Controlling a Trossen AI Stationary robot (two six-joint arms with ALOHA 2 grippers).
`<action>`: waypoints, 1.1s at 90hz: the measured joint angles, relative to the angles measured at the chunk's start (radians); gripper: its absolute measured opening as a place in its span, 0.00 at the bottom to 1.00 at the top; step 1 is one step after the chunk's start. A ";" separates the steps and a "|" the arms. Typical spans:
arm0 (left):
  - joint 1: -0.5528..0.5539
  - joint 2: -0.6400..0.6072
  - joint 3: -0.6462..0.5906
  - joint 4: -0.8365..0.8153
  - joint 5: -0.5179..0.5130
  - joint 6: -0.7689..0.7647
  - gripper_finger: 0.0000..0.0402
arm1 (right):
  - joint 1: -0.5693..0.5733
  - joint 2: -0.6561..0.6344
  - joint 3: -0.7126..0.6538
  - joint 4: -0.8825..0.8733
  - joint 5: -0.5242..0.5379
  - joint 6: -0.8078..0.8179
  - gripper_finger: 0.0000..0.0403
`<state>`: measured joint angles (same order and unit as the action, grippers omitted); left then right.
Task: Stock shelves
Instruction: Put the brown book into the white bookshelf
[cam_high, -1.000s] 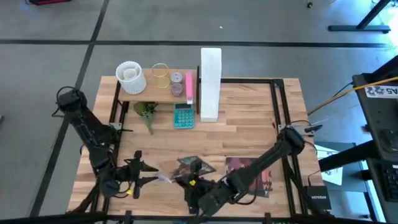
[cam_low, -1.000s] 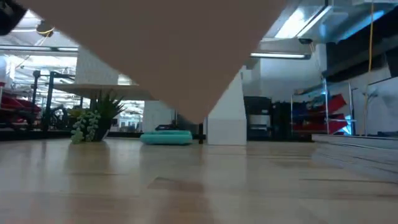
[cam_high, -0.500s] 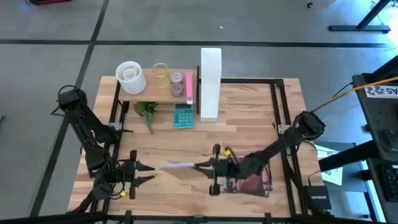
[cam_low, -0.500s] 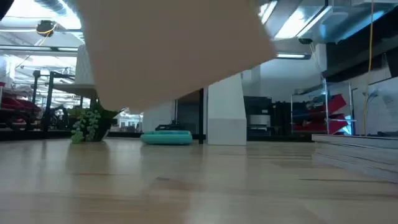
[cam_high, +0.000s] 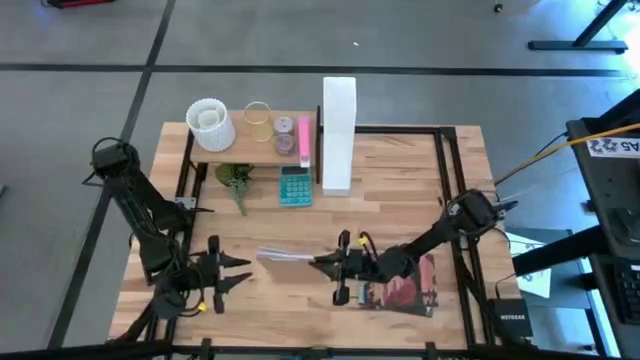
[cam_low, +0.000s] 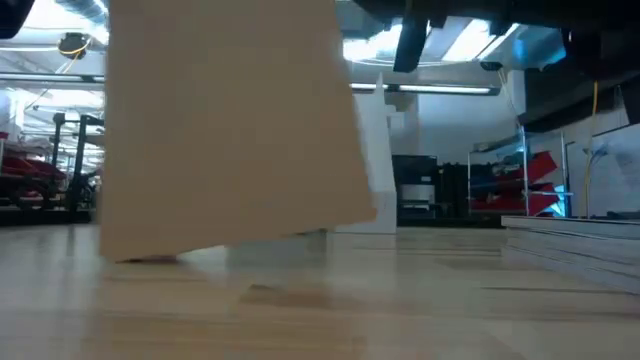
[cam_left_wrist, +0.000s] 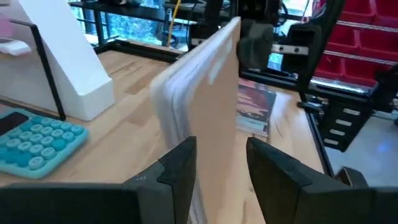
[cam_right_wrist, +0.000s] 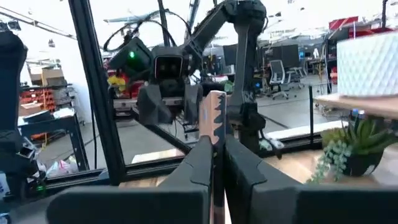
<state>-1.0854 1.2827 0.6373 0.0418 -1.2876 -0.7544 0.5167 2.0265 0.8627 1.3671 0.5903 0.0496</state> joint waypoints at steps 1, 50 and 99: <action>0.002 0.000 0.000 0.000 0.001 0.000 0.31 | 0.000 0.002 0.000 -0.003 0.000 0.001 0.00; 0.039 0.084 0.000 0.021 0.253 0.210 0.31 | 0.001 0.011 0.001 -0.054 -0.018 -0.004 0.01; 0.168 0.278 0.000 0.014 0.262 0.012 0.31 | 0.001 0.012 0.000 -0.061 -0.024 -0.004 0.01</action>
<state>-0.9173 1.5603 0.6373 0.0555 -1.0258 -0.7420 0.5177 2.0381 0.8623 1.3056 0.5659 0.0460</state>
